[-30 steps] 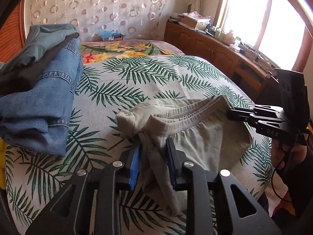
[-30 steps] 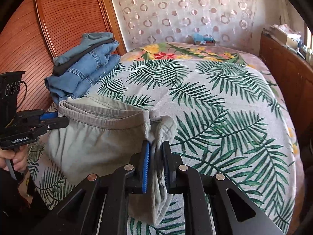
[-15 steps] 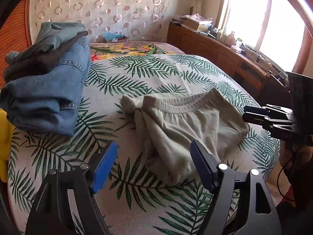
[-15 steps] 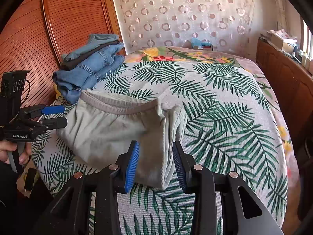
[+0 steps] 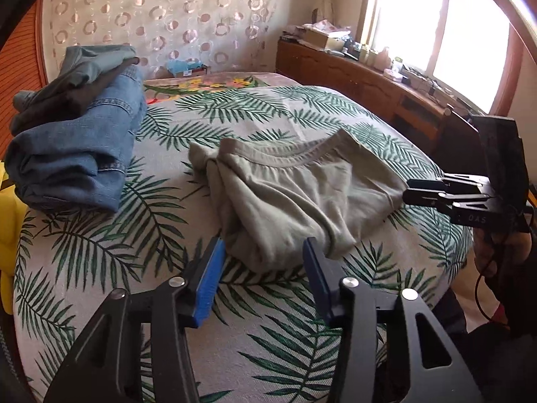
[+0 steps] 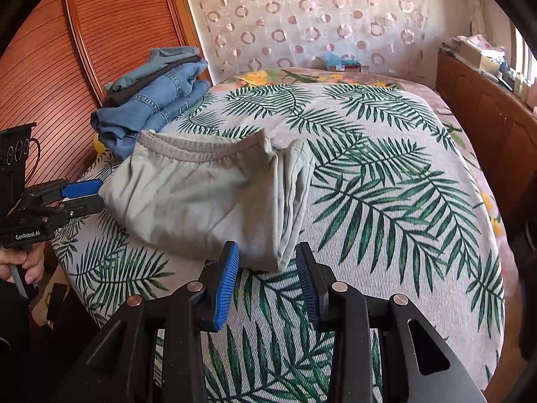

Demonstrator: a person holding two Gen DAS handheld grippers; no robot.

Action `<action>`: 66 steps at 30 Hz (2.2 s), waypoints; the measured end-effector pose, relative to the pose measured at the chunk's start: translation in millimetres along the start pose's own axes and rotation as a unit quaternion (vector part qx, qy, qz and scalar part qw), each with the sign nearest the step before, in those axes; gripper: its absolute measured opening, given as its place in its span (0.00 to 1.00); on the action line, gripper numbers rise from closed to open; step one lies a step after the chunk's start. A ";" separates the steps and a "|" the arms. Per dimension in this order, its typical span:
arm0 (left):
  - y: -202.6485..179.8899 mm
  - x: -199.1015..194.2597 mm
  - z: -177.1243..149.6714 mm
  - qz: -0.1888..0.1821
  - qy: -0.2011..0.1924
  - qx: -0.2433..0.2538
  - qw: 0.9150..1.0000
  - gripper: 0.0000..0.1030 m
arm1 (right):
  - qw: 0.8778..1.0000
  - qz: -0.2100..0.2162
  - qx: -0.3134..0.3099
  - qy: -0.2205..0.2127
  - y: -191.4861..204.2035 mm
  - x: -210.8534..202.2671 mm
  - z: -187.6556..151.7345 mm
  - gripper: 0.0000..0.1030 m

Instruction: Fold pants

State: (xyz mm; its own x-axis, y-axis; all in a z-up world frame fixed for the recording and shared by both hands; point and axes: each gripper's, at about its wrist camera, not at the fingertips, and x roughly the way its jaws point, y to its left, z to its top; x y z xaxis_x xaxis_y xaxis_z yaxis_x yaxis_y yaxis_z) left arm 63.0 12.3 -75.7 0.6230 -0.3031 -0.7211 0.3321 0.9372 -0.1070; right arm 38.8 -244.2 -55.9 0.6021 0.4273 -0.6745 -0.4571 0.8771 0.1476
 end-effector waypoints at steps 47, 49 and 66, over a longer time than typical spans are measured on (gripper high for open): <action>3.9 1.4 16.4 0.043 -0.006 -0.006 0.999 0.46 | 0.999 -0.017 -0.002 -0.039 -8.2 -31.4 7.1 0.08; 4.5 5.9 19.8 0.045 -0.005 -0.004 0.999 0.47 | 0.999 -0.016 -0.007 -0.041 -5.3 -28.5 11.7 0.08; 23.9 47.4 59.1 0.036 -0.003 -0.013 0.999 0.68 | 0.998 -0.016 -0.056 -0.023 8.2 48.5 66.1 0.23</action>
State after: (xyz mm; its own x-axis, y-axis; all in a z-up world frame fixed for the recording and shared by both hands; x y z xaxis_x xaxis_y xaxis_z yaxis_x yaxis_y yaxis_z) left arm 142.3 10.1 -72.0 0.6488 -0.2356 -0.7236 0.2673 0.9608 -0.0731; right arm 107.5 -201.7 -39.6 0.6465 0.4113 -0.6426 -0.5052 0.8619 0.0434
